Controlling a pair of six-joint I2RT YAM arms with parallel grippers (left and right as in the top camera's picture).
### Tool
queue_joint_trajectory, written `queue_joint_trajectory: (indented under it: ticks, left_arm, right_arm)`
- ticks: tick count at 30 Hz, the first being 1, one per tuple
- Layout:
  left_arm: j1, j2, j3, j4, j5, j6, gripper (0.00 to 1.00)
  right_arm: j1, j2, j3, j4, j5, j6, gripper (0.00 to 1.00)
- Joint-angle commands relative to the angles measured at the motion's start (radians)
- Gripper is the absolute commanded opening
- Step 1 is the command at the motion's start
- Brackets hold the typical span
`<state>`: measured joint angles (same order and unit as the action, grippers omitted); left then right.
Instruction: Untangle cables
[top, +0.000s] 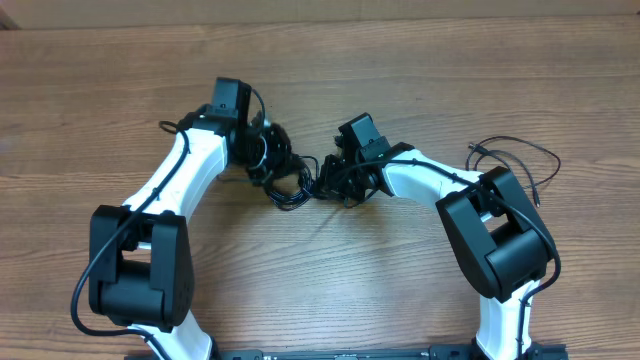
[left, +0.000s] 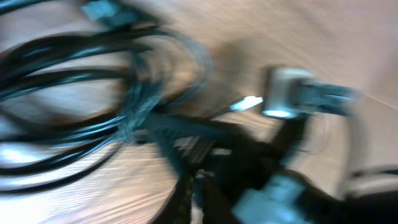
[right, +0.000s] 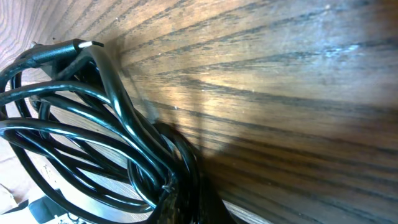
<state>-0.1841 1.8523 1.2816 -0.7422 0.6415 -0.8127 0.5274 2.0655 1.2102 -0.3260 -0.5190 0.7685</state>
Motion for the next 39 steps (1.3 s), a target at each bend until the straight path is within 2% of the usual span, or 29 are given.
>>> queue_joint_trajectory:
  ticks: [1, 5, 7, 10, 14, 20, 28, 33, 39]
  left_arm:
    - [-0.031, -0.007, 0.002, -0.056, -0.211, -0.01, 0.16]
    - [-0.06, -0.003, -0.007, -0.024, -0.31, -0.068, 0.28]
    - [-0.071, 0.008, -0.007, 0.0, -0.3, -0.083, 0.29]
    - [-0.099, 0.036, -0.008, 0.021, -0.3, -0.094, 0.29]
    - [-0.137, 0.09, -0.008, 0.027, -0.305, -0.093, 0.2]
    - [-0.15, 0.164, -0.008, 0.025, -0.309, -0.092, 0.15]
    - [-0.126, 0.167, 0.009, 0.013, -0.301, 0.027, 0.11]
    - [-0.124, 0.167, 0.115, -0.119, -0.336, 0.077, 0.16]
    - [-0.125, 0.17, 0.161, -0.175, -0.391, 0.08, 0.23]
  right_arm:
    - [0.01, 0.024, -0.015, 0.003, 0.011, -0.014, 0.04]
    - [0.01, 0.024, -0.015, 0.004, 0.012, -0.014, 0.04]
    - [0.01, 0.024, -0.015, 0.003, 0.011, -0.014, 0.04]
    - [0.01, 0.024, -0.015, 0.003, 0.011, -0.014, 0.04]
    - [0.01, 0.024, -0.015, 0.003, 0.011, -0.014, 0.04]
    - [0.01, 0.024, -0.015, 0.001, 0.012, -0.015, 0.04]
    - [0.01, 0.024, -0.015, 0.0, 0.012, -0.014, 0.04]
    - [0.01, 0.024, -0.015, 0.0, 0.012, -0.015, 0.04]
    - [0.01, 0.024, -0.015, -0.001, 0.012, -0.015, 0.04]
